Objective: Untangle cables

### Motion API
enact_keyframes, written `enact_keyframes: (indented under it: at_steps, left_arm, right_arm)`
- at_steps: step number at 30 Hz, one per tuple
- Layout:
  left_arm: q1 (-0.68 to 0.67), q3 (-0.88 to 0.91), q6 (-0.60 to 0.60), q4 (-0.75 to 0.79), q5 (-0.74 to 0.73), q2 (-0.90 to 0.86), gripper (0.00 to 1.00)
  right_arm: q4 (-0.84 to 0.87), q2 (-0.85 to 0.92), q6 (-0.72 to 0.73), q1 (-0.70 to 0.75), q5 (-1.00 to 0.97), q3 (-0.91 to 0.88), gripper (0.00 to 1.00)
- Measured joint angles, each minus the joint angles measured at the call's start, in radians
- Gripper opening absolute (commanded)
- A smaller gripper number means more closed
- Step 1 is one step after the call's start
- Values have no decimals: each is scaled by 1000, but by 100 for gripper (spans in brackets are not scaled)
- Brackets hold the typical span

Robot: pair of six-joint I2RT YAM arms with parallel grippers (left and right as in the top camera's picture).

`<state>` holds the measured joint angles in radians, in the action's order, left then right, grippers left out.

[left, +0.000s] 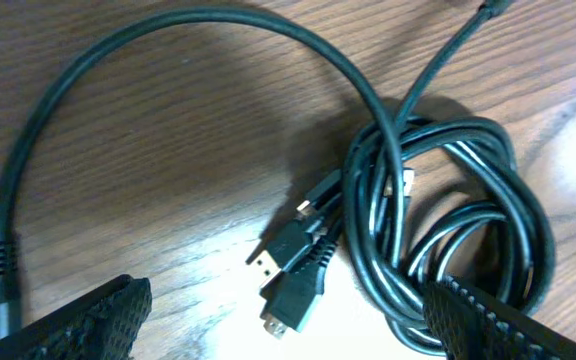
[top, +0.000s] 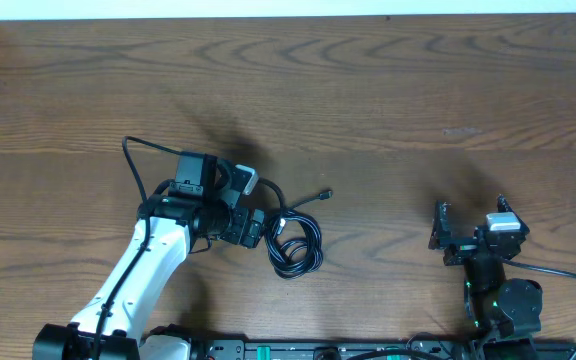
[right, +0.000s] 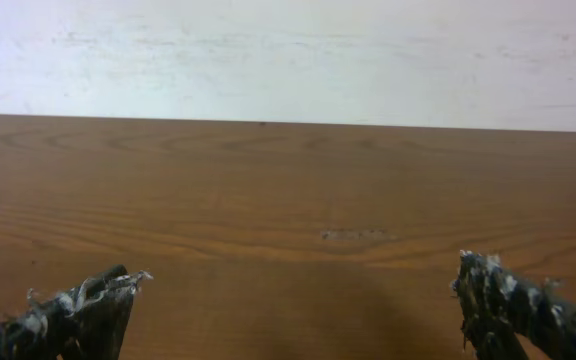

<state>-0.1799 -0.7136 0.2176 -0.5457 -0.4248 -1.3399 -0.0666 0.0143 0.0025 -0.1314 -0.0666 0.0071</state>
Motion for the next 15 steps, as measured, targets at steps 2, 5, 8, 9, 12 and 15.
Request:
enact_keyframes:
  at_steps: [2, 5, 8, 9, 12, 15]
  left_arm:
    - [0, 0, 0, 0, -13, 0, 91]
    - [0, 0, 0, -2, -23, 0, 91]
    - [0, 0, 0, -4, -43, 0, 91]
    - [0, 0, 0, -4, -50, 0, 91]
    - [0, 0, 0, -5, -69, 0, 91]
    - [0, 0, 0, -5, -78, 0, 91]
  right_arm:
    - [0, 0, 0, 0, 0, 0, 99]
    - [0, 0, 0, 0, 0, 0, 99]
    - [0, 0, 0, 0, 0, 0, 99]
    - [0, 0, 0, 0, 0, 0, 99]
    - [0, 0, 0, 0, 0, 0, 99]
    - [0, 0, 0, 0, 0, 0, 99]
